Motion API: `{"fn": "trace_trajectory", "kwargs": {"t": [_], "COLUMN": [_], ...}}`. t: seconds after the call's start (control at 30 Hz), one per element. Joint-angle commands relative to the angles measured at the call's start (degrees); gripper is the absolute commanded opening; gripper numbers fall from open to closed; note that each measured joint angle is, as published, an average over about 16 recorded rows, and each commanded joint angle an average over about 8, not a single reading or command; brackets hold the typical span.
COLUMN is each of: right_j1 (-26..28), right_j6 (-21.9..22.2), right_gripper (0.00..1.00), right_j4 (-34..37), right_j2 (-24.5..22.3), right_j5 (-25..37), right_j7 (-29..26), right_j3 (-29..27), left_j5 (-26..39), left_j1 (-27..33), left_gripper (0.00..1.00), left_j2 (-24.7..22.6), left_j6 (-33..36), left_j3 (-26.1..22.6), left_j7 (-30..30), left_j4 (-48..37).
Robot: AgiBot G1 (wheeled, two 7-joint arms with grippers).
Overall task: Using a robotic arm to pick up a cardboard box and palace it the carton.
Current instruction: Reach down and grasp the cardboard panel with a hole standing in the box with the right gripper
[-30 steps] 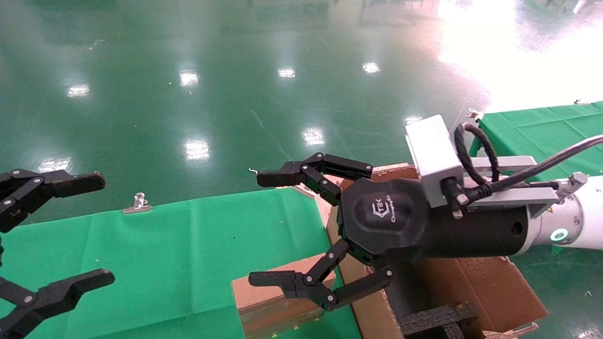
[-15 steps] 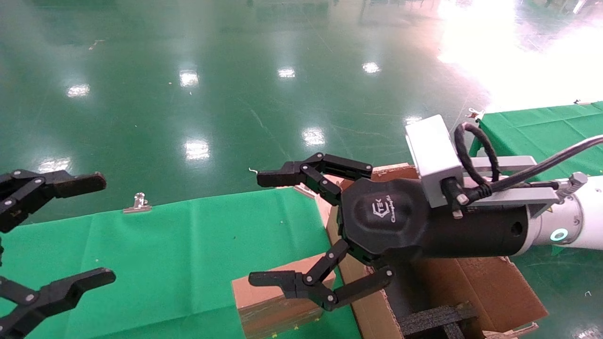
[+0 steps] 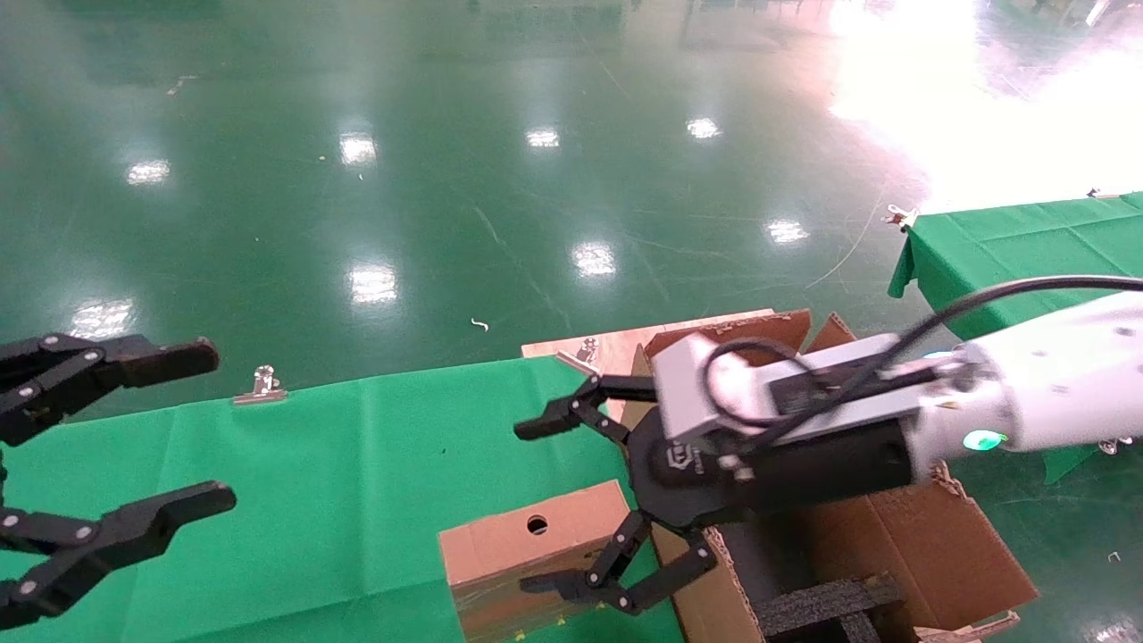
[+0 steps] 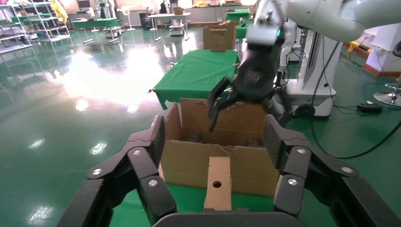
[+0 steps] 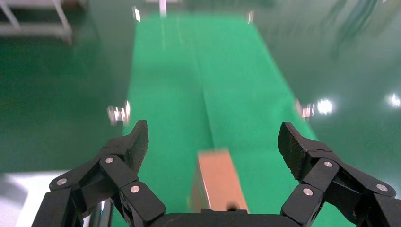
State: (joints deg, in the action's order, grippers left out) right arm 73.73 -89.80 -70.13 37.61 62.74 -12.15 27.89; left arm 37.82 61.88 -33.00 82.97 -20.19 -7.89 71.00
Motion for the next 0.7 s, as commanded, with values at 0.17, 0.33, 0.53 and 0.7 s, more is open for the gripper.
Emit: {"fn": "trace_trajectory", "kwargs": {"t": [0.17, 0.33, 0.53, 0.7], "right_j1": [6.4, 11.07, 16.53, 20.46], "right_j6": [-0.88, -0.84, -0.52, -0.43], "right_gripper": [1.0, 1.0, 1.0, 1.0], "right_j4": [3.32, 6.65, 11.33, 15.32], "right_j2": [3.67, 7.54, 12.91, 17.63], "right_j5": [8.46, 13.22, 19.19, 24.01], "right_j7": [0.34, 1.44, 3.28, 5.02], "right_j3": [7.4, 13.49, 19.99, 24.79], "left_j5": [0.0, 0.0, 0.0, 0.0], "left_j1": [0.0, 0.0, 0.0, 0.0], "left_gripper": [0.0, 0.0, 0.0, 0.0], "left_j2": [0.0, 0.0, 0.0, 0.0], "left_j6": [0.0, 0.0, 0.0, 0.0], "left_j3": [0.0, 0.0, 0.0, 0.0], "left_j7": [0.0, 0.0, 0.0, 0.0], "left_j4": [0.0, 0.0, 0.0, 0.0]}}
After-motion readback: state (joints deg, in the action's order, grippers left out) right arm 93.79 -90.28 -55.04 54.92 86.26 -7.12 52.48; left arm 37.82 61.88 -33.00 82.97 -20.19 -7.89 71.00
